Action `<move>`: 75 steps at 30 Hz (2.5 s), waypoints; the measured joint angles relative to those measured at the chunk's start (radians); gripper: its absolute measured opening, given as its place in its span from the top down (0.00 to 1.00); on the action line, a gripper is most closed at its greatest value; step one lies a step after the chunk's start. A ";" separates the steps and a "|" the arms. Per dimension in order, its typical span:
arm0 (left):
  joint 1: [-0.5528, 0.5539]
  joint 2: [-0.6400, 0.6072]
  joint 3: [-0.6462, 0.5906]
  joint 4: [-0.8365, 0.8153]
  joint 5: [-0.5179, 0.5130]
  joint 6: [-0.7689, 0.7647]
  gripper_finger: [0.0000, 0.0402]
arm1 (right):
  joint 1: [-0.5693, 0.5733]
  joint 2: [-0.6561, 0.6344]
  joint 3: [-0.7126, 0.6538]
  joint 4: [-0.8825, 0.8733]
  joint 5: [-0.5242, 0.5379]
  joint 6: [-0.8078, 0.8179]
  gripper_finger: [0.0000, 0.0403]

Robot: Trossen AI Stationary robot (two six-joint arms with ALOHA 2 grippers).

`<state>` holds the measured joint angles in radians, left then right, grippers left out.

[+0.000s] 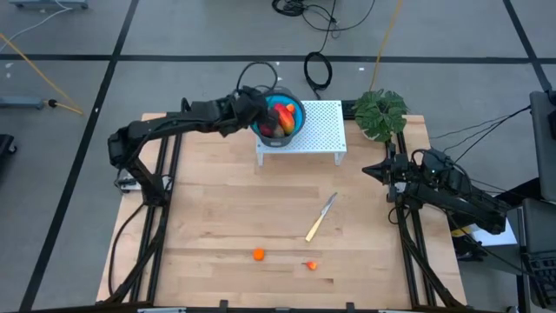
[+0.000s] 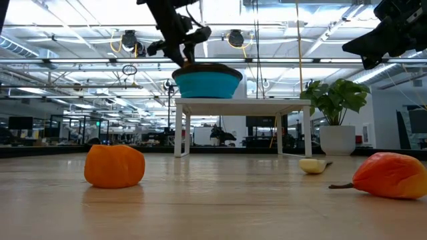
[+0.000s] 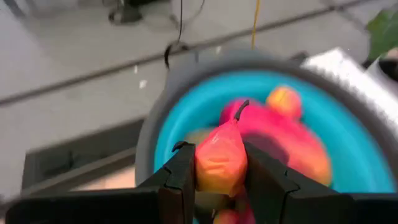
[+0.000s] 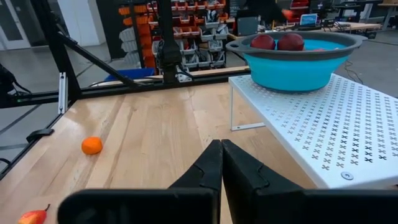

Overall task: Pick & Place Fruit
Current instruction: Put the orange peach into the blue strainer bowl on the shelf

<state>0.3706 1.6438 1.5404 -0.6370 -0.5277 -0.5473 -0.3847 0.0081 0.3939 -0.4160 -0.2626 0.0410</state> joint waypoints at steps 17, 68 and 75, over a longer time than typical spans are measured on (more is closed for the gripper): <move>-0.028 0.008 -0.001 -0.081 0.034 0.019 0.74 | 0.000 0.000 0.000 0.000 0.003 0.000 0.99; -0.683 -0.107 0.001 -0.131 -0.178 -0.190 0.78 | 0.051 0.154 0.000 0.308 -0.419 0.304 1.00; -0.707 -0.107 -0.115 -0.073 -0.206 -0.222 0.87 | 0.173 0.291 0.001 0.465 -0.319 0.272 1.00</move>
<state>-0.3359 1.5364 1.4254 -0.7099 -0.7333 -0.7692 -0.2116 0.2986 0.3944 0.0495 -0.5819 0.3130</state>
